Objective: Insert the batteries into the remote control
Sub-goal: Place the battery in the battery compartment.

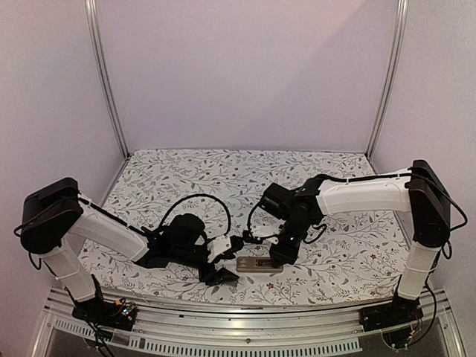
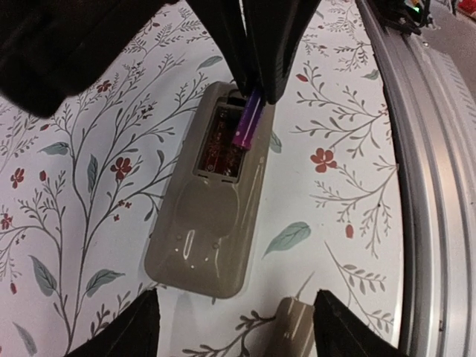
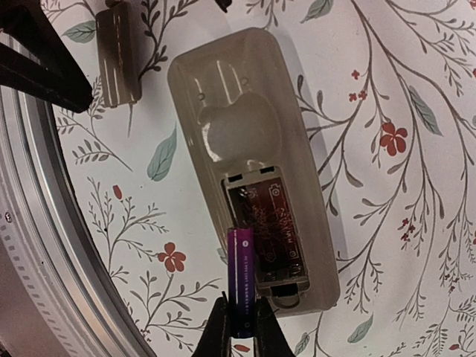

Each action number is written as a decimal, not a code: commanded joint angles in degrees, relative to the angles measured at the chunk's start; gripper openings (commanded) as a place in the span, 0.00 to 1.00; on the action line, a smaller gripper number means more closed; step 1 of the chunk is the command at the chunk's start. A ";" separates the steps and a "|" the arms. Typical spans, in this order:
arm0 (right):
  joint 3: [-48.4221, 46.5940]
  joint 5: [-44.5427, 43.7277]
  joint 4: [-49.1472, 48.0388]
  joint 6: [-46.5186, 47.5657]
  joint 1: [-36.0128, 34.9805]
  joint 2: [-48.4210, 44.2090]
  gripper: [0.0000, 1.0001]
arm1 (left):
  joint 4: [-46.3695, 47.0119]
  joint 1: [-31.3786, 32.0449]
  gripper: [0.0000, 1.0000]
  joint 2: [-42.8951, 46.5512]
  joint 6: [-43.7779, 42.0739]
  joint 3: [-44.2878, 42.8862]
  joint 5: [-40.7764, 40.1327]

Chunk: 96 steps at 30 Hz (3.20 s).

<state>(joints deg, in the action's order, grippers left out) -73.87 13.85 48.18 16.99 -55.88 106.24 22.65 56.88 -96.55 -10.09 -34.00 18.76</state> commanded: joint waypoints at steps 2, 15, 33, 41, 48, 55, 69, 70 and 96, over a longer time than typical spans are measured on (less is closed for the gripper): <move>-1.24 -0.03 1.38 0.99 -0.27 1.83 0.00 | 3.18 0.31 0.70 3.92 -1.80 2.84 -0.08; -3.21 -1.45 2.23 2.42 -0.28 3.53 0.00 | 2.23 0.64 0.68 3.30 -2.28 1.83 0.06; -2.33 0.09 -2.19 -0.03 -0.21 5.57 0.00 | 6.99 5.06 0.60 1.23 -5.11 0.74 -0.30; 0.82 1.13 -5.67 -2.42 -0.20 4.45 0.01 | 13.39 6.22 0.59 -4.44 -8.77 -1.69 -1.95; 3.62 2.51 -8.79 -3.41 0.13 3.07 0.03 | 17.08 7.05 0.58 -7.21 -10.48 -2.67 -0.65; 6.27 3.68 -12.33 -3.38 1.09 1.51 0.05 | 17.59 8.16 0.55 -10.67 -11.91 -5.27 -3.08; 8.87 4.79 -16.78 -1.89 1.80 -0.58 0.10 | 14.71 8.52 0.47 -14.37 -12.20 -7.66 -7.99; 8.82 4.91 -16.87 -1.74 1.82 -0.74 0.11 | 14.95 8.44 0.47 -14.28 -12.28 -7.27 -8.31; 7.76 6.17 -15.39 -0.92 1.89 -6.53 0.33 | 10.89 8.43 0.47 -5.50 -7.94 -5.21 -6.08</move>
<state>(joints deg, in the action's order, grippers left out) -66.30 18.83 32.32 15.70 -53.98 102.85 35.57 64.75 -104.77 -19.29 -40.73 11.42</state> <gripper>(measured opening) 0.308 0.469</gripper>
